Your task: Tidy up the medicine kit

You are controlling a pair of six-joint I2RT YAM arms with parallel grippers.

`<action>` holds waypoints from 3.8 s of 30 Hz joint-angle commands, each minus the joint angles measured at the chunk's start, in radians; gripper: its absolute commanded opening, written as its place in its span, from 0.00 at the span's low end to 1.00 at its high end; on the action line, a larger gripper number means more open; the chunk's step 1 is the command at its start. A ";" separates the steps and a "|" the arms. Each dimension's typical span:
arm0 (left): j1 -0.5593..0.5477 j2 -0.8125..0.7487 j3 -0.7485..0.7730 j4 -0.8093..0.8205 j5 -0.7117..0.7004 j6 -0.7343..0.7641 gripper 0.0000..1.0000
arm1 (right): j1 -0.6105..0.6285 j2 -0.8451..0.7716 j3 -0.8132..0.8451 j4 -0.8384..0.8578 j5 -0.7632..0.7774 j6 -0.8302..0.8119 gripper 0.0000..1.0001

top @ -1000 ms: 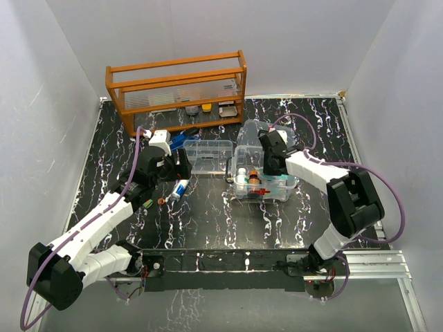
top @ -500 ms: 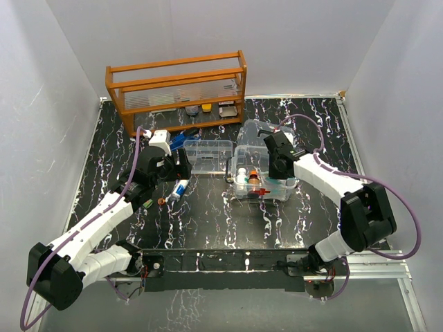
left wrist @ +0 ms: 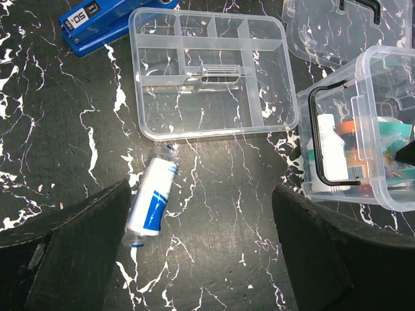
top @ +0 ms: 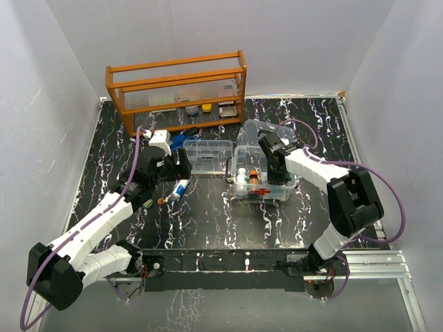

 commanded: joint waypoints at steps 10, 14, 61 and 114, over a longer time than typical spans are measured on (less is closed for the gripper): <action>-0.004 -0.019 0.030 0.002 -0.005 0.001 0.89 | -0.002 -0.047 0.113 -0.091 0.008 0.013 0.38; -0.005 -0.015 0.031 -0.001 -0.003 0.001 0.89 | -0.002 -0.066 0.145 -0.101 -0.001 0.015 0.41; 0.053 0.562 0.299 -0.363 0.103 0.204 0.17 | 0.001 -0.492 -0.052 0.435 -0.535 0.097 0.48; 0.047 0.039 0.183 -0.072 0.388 0.284 0.99 | 0.062 -0.340 0.026 0.572 -0.616 0.271 0.17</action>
